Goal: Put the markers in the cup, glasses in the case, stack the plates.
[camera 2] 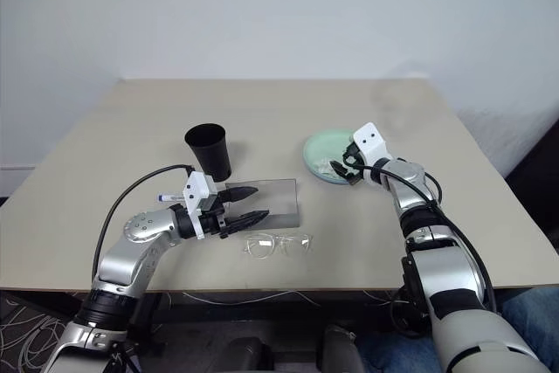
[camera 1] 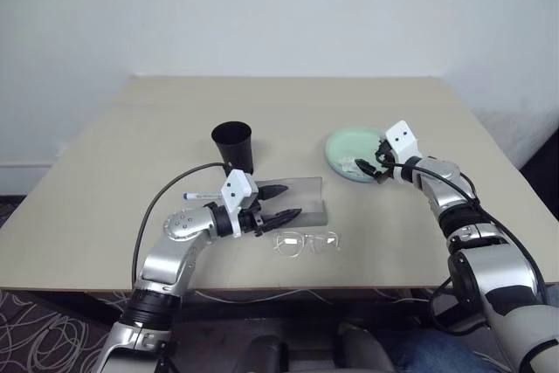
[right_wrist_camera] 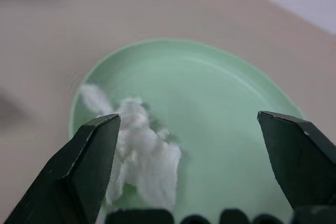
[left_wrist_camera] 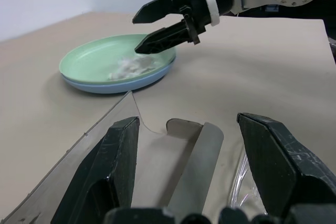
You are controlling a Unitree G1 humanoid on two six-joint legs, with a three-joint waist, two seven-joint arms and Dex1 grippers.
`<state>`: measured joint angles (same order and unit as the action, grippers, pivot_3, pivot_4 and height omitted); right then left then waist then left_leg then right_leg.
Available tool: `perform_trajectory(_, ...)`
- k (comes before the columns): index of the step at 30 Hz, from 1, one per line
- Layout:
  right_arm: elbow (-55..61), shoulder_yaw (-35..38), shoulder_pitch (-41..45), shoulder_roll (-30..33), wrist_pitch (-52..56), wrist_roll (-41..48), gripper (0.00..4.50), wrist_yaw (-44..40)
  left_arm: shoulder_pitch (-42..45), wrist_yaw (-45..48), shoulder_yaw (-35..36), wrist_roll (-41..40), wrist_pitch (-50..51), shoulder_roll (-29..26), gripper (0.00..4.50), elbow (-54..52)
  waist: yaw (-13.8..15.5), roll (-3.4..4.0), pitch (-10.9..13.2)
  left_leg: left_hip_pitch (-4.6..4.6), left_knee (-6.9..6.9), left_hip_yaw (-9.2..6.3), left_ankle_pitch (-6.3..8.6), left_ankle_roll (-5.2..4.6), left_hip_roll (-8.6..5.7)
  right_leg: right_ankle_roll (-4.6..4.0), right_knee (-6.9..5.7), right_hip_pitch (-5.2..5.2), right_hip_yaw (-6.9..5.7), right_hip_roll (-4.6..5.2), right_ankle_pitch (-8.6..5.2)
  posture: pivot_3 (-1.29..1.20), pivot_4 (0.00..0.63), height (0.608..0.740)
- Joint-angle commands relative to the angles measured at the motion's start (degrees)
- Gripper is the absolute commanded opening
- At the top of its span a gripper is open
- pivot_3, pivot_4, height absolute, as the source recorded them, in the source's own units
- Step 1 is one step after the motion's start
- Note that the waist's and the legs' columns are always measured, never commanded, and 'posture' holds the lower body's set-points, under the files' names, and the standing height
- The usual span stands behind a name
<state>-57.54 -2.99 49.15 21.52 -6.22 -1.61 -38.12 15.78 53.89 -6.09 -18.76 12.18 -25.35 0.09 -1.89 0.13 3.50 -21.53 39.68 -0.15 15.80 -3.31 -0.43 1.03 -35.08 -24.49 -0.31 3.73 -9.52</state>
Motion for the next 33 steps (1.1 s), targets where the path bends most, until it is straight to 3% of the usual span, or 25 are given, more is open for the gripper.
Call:
perform_trajectory(1, 8.5, 2.1, -2.7, 1.9, -0.2, 4.3, 4.45, -6.4, 2.1, 1.2, 0.0, 0.5, -0.2, -1.4, 3.14, -1.0, 0.1, 0.00, 0.0, 0.01, 0.00, 0.01, 0.00, 0.00, 0.00, 0.00, 0.00, 0.00, 0.02, 0.00, 0.00, 0.00, 0.000, 0.721)
perform_trajectory(5, 22.3, 2.1, -12.3, 5.1, 5.2, 9.8, 4.45, -17.9, 5.9, 5.3, -1.6, 0.7, 0.9, -3.7, 3.14, 1.3, 0.5, 0.00, 0.0, -0.01, 0.01, -0.08, 0.00, -0.01, 0.03, 0.07, 0.03, 0.04, -0.01, 0.00, -0.03, 0.00, 0.000, 0.721)
perform_trajectory(18, 36.7, 1.9, -26.9, 6.7, 13.8, 15.9, 4.45, -25.2, 21.1, 24.7, -12.7, 6.1, 1.6, -8.1, 3.14, 11.9, 0.6, 0.00, 0.0, 0.06, 0.10, 0.15, 0.00, -0.02, -0.07, 0.05, -0.06, 0.03, 0.14, -0.07, -0.02, 0.00, 0.000, 0.721)
perform_trajectory(33, 44.0, 2.3, -35.0, 2.7, 13.8, 16.3, 4.45, -18.5, 28.9, 32.6, -19.4, 13.6, -3.6, -2.6, 3.14, 23.2, 0.7, -0.10, 0.0, 0.03, 0.23, 0.97, 0.09, -0.20, 0.09, 0.16, -0.08, -0.08, 0.59, -0.06, 0.02, 0.00, 0.000, 0.721)
